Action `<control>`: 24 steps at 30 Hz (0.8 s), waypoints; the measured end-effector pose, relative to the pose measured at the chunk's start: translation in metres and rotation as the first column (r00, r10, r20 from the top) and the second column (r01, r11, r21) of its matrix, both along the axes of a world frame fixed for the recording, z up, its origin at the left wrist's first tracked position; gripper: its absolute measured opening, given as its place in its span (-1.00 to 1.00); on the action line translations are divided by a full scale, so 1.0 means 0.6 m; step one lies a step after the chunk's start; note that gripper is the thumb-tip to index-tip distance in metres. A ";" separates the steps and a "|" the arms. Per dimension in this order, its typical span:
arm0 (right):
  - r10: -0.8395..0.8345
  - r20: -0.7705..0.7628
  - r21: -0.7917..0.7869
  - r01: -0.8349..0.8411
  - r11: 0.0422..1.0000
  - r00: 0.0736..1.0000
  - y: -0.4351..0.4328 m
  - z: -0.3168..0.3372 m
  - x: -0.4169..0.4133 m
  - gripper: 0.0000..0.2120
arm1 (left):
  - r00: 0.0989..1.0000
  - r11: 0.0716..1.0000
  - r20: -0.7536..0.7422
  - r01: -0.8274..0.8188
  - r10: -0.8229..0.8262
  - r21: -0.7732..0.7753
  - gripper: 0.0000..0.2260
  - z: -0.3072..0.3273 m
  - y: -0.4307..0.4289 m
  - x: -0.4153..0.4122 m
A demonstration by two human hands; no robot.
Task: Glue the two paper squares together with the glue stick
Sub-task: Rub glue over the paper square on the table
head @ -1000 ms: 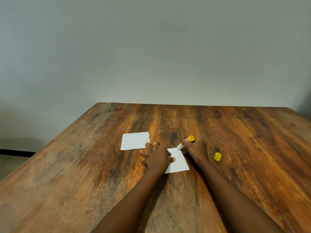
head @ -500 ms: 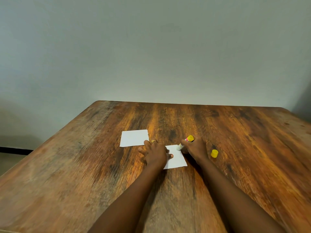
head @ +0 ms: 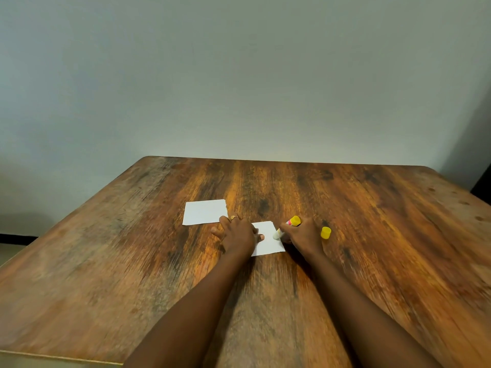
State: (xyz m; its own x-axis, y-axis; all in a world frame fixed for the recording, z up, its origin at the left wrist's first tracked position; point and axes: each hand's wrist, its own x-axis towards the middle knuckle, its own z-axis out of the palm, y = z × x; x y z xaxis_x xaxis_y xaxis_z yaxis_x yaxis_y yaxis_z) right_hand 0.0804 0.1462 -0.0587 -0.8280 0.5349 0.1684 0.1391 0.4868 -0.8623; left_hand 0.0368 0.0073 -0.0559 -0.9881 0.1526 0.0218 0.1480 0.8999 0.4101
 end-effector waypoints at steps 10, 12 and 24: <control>-0.022 -0.022 0.028 0.023 0.999 1.000 -0.002 -0.006 0.023 -0.69 | 1.000 1.000 -0.003 0.007 -0.007 -0.024 -0.63 0.000 0.001 0.000; -0.017 -0.013 0.016 0.018 1.000 1.000 -0.002 -0.007 0.026 -0.72 | 1.000 1.000 -0.005 0.009 -0.009 -0.030 -0.62 0.001 0.000 0.001; -0.004 0.009 -0.018 0.004 1.000 1.000 0.000 -0.002 0.042 -0.81 | 1.000 1.000 -0.017 0.022 -0.021 0.011 -0.66 0.004 0.002 0.007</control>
State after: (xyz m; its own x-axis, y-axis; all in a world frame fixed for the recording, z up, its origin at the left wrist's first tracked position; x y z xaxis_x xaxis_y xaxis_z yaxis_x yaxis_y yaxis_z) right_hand 0.1057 0.1464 -0.0598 -0.8271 0.5413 0.1514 0.1486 0.4703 -0.8699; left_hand 0.0413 0.0082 -0.0534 -0.9840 0.1734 0.0399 0.1741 0.8919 0.4173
